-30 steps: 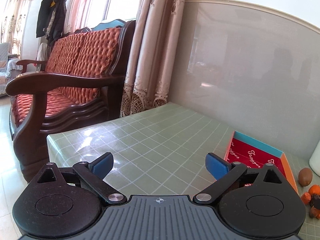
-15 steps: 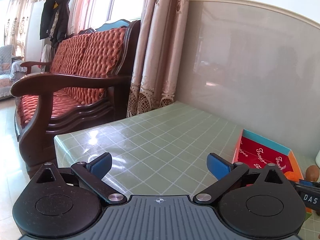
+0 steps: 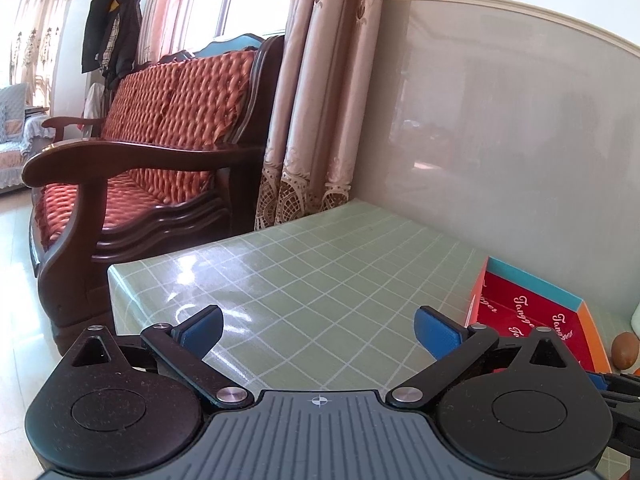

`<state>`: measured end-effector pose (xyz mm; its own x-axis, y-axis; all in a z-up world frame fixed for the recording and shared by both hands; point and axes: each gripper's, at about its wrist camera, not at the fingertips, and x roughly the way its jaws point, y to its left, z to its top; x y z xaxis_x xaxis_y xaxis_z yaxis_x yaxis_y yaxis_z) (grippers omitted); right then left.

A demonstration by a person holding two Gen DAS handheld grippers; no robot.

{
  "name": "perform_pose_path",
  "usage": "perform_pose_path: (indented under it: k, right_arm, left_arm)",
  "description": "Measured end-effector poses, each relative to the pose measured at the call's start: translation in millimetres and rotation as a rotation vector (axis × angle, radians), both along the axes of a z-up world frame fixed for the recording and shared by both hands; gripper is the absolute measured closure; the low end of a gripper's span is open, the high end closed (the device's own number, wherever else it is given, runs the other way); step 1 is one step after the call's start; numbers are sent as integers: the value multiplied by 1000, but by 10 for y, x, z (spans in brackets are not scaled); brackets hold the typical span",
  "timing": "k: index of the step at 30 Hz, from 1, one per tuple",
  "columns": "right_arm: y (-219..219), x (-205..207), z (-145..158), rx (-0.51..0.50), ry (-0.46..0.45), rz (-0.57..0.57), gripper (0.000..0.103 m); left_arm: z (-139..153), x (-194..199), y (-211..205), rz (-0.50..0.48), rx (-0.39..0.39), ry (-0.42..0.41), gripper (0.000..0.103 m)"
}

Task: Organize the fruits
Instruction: 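Carry the tangerine into the red box and open the right tool, then grasp the orange-brown cut fruit piece with the left tool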

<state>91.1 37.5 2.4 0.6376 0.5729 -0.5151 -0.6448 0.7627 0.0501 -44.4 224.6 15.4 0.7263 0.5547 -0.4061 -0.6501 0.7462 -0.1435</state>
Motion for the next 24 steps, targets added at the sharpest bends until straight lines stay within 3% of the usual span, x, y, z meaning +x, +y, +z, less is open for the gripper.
perform_pose_path:
  k: [3, 5, 12, 14, 21, 24]
  right_arm:
    - [-18, 8, 1, 1, 1, -8, 63]
    - [-39, -5, 8, 3, -3, -7, 56]
    - [-235, -58, 121, 58, -31, -38, 52]
    - [-337, -69, 163, 68, -43, -65, 37]
    - [-815, -58, 284, 42, -114, -264, 16]
    - [-1106, -51, 292, 22, -135, -396, 2]
  left_arm:
    - [3, 1, -10, -3, 3, -1, 2]
    - [4, 5, -5, -2, -6, -3, 2]
    - [13, 61, -88, -24, -11, -6, 1]
    - [17, 84, -133, -34, -7, -4, 1]
    - [44, 198, -416, -99, 18, -4, 1]
    - [64, 262, -638, -157, 49, -4, 1]
